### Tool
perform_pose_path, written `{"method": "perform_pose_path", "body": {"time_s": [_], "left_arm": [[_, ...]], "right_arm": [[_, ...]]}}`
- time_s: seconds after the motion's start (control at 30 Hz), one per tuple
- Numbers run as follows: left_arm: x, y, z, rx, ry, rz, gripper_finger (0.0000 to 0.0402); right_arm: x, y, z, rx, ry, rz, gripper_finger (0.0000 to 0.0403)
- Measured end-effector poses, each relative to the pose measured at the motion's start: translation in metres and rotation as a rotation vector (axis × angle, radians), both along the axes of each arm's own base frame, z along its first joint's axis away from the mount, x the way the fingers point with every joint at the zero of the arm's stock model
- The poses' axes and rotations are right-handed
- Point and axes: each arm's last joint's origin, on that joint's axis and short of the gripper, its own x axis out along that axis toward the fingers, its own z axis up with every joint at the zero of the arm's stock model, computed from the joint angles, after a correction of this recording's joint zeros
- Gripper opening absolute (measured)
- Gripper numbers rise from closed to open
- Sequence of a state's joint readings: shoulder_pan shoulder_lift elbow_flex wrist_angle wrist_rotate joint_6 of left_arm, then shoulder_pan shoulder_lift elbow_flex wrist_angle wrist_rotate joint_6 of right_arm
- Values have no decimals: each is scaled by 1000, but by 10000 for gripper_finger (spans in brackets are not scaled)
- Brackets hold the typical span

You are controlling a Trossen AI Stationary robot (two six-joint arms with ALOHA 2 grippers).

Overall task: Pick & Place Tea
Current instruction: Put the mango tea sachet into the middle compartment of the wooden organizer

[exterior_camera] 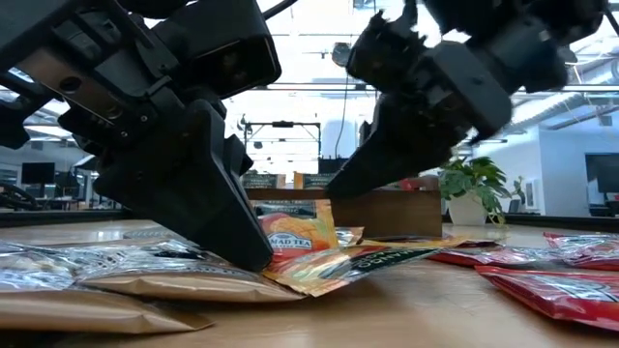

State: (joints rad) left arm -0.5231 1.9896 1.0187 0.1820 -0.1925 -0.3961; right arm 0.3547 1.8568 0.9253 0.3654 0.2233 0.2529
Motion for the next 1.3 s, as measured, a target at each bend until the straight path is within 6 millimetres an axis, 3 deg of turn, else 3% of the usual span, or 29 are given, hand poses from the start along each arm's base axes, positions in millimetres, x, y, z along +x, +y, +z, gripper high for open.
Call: {"method": "perform_pose_path", "body": {"time_s": [0.27, 0.6, 0.9, 1.1, 1.3], "left_arm": [[-1, 1, -1, 21, 15, 7, 26], [-1, 1, -2, 26, 15, 12, 26], [-1, 1, -2, 31, 12, 7, 26], [-1, 1, -1, 31, 12, 7, 26], [-1, 1, -1, 31, 11, 7, 26]], "right_arm": [[9, -23, 2, 246, 49, 38, 136], [7, -25, -7, 286, 120, 57, 130], [9, -20, -6, 171, 48, 130, 126], [7, -3, -2, 58, -32, 263, 133], [4, 3, -3, -37, -39, 204, 133]]}}
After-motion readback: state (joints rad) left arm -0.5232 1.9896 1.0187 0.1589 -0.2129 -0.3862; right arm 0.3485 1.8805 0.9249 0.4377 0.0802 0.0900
